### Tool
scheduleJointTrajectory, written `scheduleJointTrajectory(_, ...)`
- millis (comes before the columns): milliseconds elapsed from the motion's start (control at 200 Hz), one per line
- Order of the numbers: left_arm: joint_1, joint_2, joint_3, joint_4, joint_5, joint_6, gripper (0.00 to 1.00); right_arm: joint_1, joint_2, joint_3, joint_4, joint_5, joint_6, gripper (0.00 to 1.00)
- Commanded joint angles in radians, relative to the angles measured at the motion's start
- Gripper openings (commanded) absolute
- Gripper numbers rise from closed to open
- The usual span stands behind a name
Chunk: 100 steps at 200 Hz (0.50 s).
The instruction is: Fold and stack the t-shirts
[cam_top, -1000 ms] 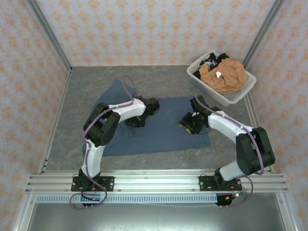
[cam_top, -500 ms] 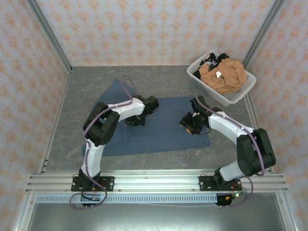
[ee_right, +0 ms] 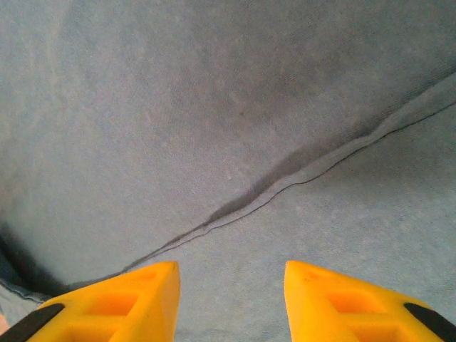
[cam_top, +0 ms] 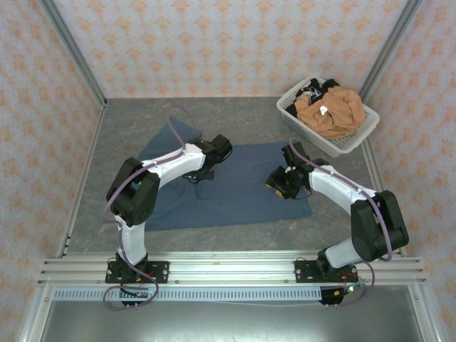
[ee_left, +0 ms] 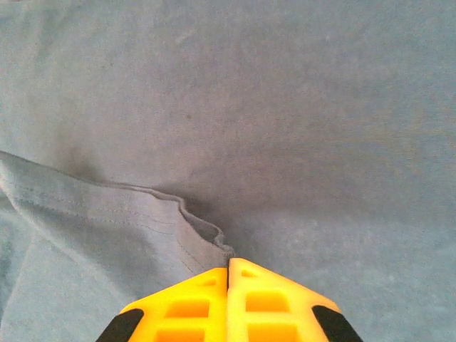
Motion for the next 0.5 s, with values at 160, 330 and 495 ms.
scheduleJointTrajectory(160,-0.007,-0.037,-0.032,0.080,0.094,0.035,0.00,0.006,-0.012,-0.013,0.001,0.003,0.002,0.43)
scheduleJointTrajectory(330,-0.025,-0.026,-0.045,0.104,0.123,0.080,0.00,0.006,-0.010,-0.011,0.001,0.003,0.003,0.43)
scheduleJointTrajectory(495,-0.039,-0.032,-0.060,0.127,0.139,0.093,0.00,0.006,-0.007,-0.011,0.000,0.002,0.002,0.43)
